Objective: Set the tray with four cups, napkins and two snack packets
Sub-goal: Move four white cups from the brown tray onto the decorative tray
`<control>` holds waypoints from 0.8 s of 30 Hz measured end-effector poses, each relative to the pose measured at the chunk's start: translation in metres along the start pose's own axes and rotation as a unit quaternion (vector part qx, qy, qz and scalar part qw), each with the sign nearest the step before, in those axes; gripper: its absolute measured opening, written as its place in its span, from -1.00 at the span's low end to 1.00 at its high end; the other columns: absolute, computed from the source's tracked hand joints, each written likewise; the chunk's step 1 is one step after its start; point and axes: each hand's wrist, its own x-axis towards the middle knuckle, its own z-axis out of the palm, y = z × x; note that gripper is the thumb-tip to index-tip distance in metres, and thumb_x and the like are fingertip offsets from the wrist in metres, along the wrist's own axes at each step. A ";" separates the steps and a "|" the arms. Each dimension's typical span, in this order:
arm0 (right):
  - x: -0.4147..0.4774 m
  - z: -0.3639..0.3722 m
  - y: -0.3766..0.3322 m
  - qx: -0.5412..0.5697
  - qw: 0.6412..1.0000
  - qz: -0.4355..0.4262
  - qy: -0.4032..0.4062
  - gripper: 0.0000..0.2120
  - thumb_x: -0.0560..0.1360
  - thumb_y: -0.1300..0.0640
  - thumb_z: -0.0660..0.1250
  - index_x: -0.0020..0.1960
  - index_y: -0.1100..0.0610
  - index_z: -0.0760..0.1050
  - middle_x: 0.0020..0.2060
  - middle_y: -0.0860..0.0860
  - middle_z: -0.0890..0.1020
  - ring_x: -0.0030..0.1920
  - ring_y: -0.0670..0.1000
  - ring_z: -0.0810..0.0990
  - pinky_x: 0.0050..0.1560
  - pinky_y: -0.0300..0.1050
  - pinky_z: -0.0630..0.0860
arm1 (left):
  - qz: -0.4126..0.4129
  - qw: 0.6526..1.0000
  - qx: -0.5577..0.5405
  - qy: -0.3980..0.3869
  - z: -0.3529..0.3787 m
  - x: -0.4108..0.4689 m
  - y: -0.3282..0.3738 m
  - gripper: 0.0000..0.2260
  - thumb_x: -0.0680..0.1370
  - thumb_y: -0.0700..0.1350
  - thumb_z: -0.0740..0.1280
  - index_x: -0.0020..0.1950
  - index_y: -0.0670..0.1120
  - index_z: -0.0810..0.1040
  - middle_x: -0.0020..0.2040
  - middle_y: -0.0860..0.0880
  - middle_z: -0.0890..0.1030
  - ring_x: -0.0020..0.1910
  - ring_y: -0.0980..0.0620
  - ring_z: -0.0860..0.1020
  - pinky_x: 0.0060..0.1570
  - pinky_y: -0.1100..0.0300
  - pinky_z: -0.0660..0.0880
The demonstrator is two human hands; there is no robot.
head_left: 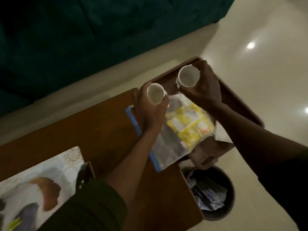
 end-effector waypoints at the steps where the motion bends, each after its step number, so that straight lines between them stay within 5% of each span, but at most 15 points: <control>1: -0.006 0.014 -0.021 0.011 1.000 -0.015 -0.020 -0.42 0.27 -0.14 0.46 0.14 0.13 0.39 0.04 0.03 0.55 0.02 0.04 0.53 -0.09 -0.10 0.42 | -0.019 1.000 -0.015 0.011 -0.024 0.003 -0.014 -0.48 0.34 -0.02 0.53 0.27 -0.02 0.52 0.23 -0.03 0.50 0.15 0.06 0.49 0.09 0.17 0.47; 6: -0.047 0.081 -0.122 0.031 0.986 -0.091 -0.136 -0.33 0.30 -0.11 0.49 0.31 0.04 0.33 0.17 0.09 0.53 0.12 0.12 0.52 0.05 -0.11 0.40 | -0.088 0.994 0.020 0.065 -0.156 0.011 -0.078 -0.43 0.37 0.03 0.53 0.32 0.01 0.43 0.25 0.04 0.50 0.09 0.18 0.44 -0.19 0.61 0.35; 12: -0.113 0.150 -0.242 0.029 0.956 -0.140 -0.255 -0.32 0.30 -0.02 0.55 0.34 0.01 0.35 0.26 0.11 0.49 0.19 0.14 0.50 0.04 -0.03 0.48 | -0.190 0.967 0.088 0.142 -0.305 -0.007 -0.144 -0.51 0.35 0.21 0.46 0.21 0.14 0.42 0.14 0.12 0.59 0.07 0.05 0.57 0.01 0.12 0.49; 17: -0.174 0.212 -0.327 0.034 0.936 -0.188 -0.295 -0.35 0.23 -0.02 0.59 0.23 0.08 0.40 0.13 0.03 0.59 0.02 0.05 0.59 -0.14 -0.15 0.45 | -0.191 0.952 0.142 0.190 -0.403 -0.040 -0.214 -0.62 0.42 0.11 0.43 0.19 0.04 0.50 0.11 0.01 0.61 0.05 0.01 0.56 -0.02 0.16 0.44; 24: -0.255 0.280 -0.380 -0.040 0.887 -0.230 -0.399 -0.32 0.19 -0.02 0.55 0.25 -0.02 0.38 0.11 0.00 0.62 -0.01 0.07 0.62 -0.16 -0.17 0.46 | -0.258 0.933 0.211 0.138 -0.472 -0.078 -0.296 -0.71 0.40 0.03 0.44 0.08 0.02 0.53 0.11 -0.05 0.60 0.08 -0.07 0.54 -0.13 0.25 0.21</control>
